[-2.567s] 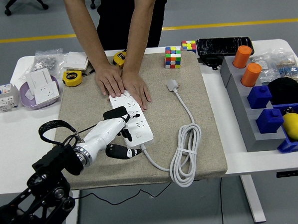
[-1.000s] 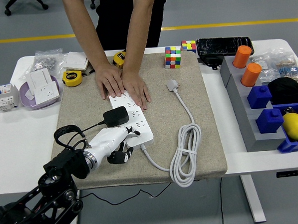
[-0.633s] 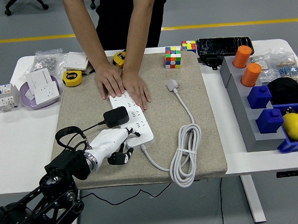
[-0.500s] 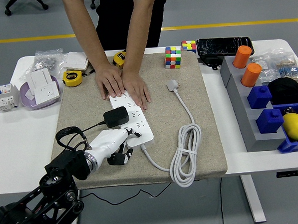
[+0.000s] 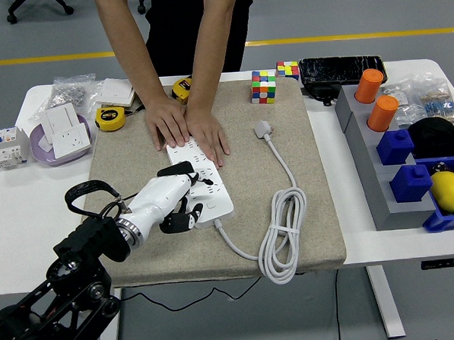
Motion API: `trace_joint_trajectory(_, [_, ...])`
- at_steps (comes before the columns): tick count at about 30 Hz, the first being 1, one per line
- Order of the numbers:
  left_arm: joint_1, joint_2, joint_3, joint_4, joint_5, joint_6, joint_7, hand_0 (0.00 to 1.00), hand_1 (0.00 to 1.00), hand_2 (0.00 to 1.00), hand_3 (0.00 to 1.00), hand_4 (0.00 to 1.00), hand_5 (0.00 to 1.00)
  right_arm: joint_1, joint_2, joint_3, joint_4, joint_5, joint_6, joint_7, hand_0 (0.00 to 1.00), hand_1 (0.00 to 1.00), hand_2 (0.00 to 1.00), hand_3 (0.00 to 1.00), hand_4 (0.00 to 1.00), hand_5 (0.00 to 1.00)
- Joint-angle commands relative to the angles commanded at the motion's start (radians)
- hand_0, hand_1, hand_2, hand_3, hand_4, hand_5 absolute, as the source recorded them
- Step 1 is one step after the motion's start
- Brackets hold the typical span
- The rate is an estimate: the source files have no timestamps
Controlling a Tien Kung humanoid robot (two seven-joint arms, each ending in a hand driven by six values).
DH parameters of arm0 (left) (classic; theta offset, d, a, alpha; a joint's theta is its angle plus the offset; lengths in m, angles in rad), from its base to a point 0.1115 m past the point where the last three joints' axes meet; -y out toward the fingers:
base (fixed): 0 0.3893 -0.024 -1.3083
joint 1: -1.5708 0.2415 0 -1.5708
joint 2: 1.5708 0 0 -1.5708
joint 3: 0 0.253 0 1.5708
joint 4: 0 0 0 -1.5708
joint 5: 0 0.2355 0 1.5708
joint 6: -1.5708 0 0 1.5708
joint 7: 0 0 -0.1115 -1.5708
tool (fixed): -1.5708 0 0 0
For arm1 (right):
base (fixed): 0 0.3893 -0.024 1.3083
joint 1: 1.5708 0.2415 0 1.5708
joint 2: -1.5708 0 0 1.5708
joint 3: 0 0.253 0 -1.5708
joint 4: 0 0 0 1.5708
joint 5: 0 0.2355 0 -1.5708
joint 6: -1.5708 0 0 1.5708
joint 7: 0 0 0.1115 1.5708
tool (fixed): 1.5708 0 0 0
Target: Pick up the plug,place it near the board,insert it into the board,press the button
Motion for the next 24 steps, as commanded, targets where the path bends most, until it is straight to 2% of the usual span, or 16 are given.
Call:
trace_joint_trajectory(1, [0.010,-0.006,-0.021,-0.009,-0.027,0.029,-0.027,0.301,0.310,0.391,0.622,0.827,0.190,0.000,0.001,-0.001,0.000,0.001,0.000,0.000,0.838,0.727,0.723,0.765,0.998,0.981])
trace_joint_trajectory(3, [0.025,-0.019,-0.058,-0.008,-0.092,0.088,-0.086,0.301,0.310,0.391,0.622,0.827,0.190,-0.001,0.002,-0.002,0.000,0.002,0.000,0.000,0.838,0.727,0.723,0.765,0.998,0.981])
trace_joint_trajectory(6, [0.040,-0.034,-0.109,0.013,-0.200,0.147,-0.166,0.301,0.310,0.391,0.622,0.827,0.190,-0.001,0.002,-0.003,0.000,0.002,0.000,0.001,0.838,0.727,0.723,0.765,0.998,0.981])
trace_joint_trajectory(7, [0.045,-0.039,-0.131,0.025,-0.241,0.170,-0.197,0.700,0.778,0.778,0.758,0.975,0.417,-0.001,0.002,-0.003,0.000,0.002,0.000,0.000,0.838,0.727,0.723,0.765,0.998,0.981])
trace_joint_trajectory(9, [0.054,-0.044,-0.177,0.049,-0.325,0.201,-0.251,0.700,0.778,0.778,0.758,0.975,0.417,0.000,0.003,-0.004,0.000,0.002,0.000,0.000,0.838,0.727,0.723,0.765,0.998,0.981])
trace_joint_trajectory(12, [0.073,-0.052,-0.239,0.075,-0.448,0.216,-0.298,0.700,0.778,0.778,0.758,0.975,0.417,-0.001,0.003,-0.003,0.000,0.001,0.000,0.000,0.838,0.727,0.723,0.765,0.998,0.981])
trace_joint_trajectory(13, [0.077,-0.055,-0.252,0.079,-0.493,0.218,-0.307,0.956,0.998,0.989,0.970,0.998,0.804,-0.001,0.002,-0.002,0.000,0.001,-0.001,0.000,0.837,0.726,0.723,0.765,0.998,0.980])
trace_joint_trajectory(18, [0.097,-0.087,-0.361,0.109,-0.696,0.224,-0.364,0.956,0.998,0.989,0.970,0.998,0.804,-0.004,0.003,-0.004,0.000,0.002,0.000,-0.001,0.837,0.726,0.723,0.765,0.998,0.980])
trace_joint_trajectory(19, [0.098,-0.090,-0.385,0.116,-0.742,0.221,-0.370,0.998,0.998,0.998,0.995,0.998,0.920,-0.005,0.004,-0.005,0.000,0.002,0.000,-0.001,0.837,0.727,0.723,0.765,0.998,0.979])
trace_joint_trajectory(24, [0.094,-0.101,-0.488,0.166,-0.934,0.201,-0.387,0.998,0.998,0.998,0.995,0.998,0.920,-0.005,0.004,-0.012,0.000,0.009,-0.001,0.000,0.837,0.727,0.723,0.765,0.998,0.979])
